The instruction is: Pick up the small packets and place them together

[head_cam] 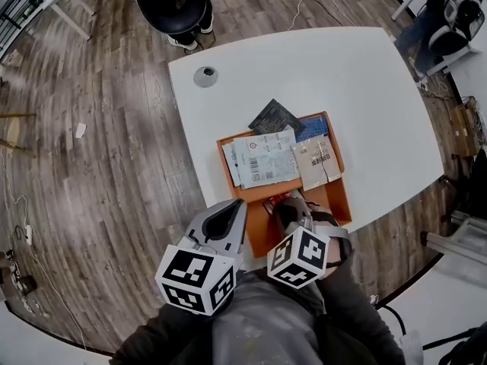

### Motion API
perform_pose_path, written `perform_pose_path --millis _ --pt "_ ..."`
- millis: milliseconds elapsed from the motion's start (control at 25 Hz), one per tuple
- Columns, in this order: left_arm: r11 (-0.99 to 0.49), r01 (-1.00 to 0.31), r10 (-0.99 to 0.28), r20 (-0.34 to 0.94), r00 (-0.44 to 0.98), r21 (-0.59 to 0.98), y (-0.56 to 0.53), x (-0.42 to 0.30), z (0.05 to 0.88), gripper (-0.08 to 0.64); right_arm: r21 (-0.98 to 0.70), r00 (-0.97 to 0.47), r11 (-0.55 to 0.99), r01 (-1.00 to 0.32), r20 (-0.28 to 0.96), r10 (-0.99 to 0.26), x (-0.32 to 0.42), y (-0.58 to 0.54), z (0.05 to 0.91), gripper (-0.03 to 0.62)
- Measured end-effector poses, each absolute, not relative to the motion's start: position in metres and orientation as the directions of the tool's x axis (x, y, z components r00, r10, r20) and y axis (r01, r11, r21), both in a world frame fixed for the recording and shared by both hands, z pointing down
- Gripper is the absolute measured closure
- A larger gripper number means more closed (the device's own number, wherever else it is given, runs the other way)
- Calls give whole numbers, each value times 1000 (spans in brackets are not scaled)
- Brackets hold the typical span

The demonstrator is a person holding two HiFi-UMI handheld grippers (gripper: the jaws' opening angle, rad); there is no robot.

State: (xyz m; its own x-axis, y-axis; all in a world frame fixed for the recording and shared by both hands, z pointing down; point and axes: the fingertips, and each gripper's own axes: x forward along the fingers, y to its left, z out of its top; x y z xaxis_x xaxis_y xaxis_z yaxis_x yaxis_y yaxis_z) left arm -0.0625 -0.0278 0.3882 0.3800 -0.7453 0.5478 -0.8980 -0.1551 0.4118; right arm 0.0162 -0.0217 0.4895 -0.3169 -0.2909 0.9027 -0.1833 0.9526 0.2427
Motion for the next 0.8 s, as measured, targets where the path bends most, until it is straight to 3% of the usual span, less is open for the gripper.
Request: perform_pose_path --millis 200,240,360,480,800 --pt "-157 -898 -756 536 377 410 -20 -66 383 563 106 -451 931 -349 852 -267 13 -21 471 586" --pt "-159 -897 -756 533 379 411 -19 -66 383 563 79 -455 925 -373 853 -257 17 -22 470 552" --pt "-168 -894 -756 528 387 416 -18 -64 382 563 28 -439 923 -383 874 -208 26 -21 478 370" --pt "-170 -893 -758 524 389 417 -18 -65 379 563 17 -421 933 -360 889 -179 24 -17 487 295" --pt "-136 -900 -759 540 363 415 -20 -80 385 563 -16 -423 942 -336 896 -135 17 -17 496 273"
